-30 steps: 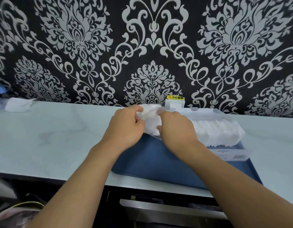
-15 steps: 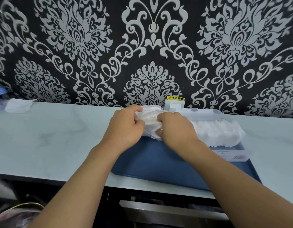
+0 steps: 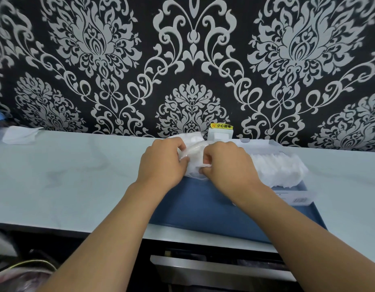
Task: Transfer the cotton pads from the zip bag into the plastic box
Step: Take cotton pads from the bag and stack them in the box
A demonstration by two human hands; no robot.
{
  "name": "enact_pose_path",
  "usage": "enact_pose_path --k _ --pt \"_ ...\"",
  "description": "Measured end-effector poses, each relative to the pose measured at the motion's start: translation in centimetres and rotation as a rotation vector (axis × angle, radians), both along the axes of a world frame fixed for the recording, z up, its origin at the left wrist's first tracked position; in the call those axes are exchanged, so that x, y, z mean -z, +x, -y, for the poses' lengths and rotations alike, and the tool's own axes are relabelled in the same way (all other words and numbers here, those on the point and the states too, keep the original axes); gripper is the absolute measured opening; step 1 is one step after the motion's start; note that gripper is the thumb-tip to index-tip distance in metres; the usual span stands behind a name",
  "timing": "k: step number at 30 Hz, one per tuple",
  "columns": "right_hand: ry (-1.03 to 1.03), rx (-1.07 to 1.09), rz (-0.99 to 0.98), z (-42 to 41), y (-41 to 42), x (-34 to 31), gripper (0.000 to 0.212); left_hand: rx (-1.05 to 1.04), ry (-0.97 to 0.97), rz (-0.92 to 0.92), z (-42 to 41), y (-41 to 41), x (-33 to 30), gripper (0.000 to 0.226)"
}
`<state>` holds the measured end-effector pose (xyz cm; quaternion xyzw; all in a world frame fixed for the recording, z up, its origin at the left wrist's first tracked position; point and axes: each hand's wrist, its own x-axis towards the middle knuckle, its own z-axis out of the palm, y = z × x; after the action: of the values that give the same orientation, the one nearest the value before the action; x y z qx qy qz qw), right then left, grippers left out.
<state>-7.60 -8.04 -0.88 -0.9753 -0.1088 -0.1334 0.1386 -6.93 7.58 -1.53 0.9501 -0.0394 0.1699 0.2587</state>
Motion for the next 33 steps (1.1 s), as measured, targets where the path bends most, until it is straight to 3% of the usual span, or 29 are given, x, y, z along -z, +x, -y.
enact_pose_path --k 7,12,23,29,33 --pt "0.321 -0.223 -0.139 0.2 0.6 0.5 0.004 0.018 -0.245 -0.089 -0.5 0.7 0.3 0.022" --pt "0.356 -0.210 -0.096 -0.9 1.4 1.2 0.043 0.052 -0.323 -0.125 -1.1 0.4 0.1 0.025" --pt "-0.079 -0.132 -0.017 -1.4 1.7 0.4 0.060 0.120 -0.289 -0.138 -0.5 -0.3 -0.2 0.028" --pt "-0.054 -0.076 0.012 -1.2 2.3 1.1 0.041 0.114 -0.301 -0.165 -0.6 -0.4 -0.4 0.029" --pt "0.013 -0.062 -0.034 -0.8 2.6 1.3 0.049 0.114 -0.312 -0.156 -0.6 -0.6 -0.5 0.031"
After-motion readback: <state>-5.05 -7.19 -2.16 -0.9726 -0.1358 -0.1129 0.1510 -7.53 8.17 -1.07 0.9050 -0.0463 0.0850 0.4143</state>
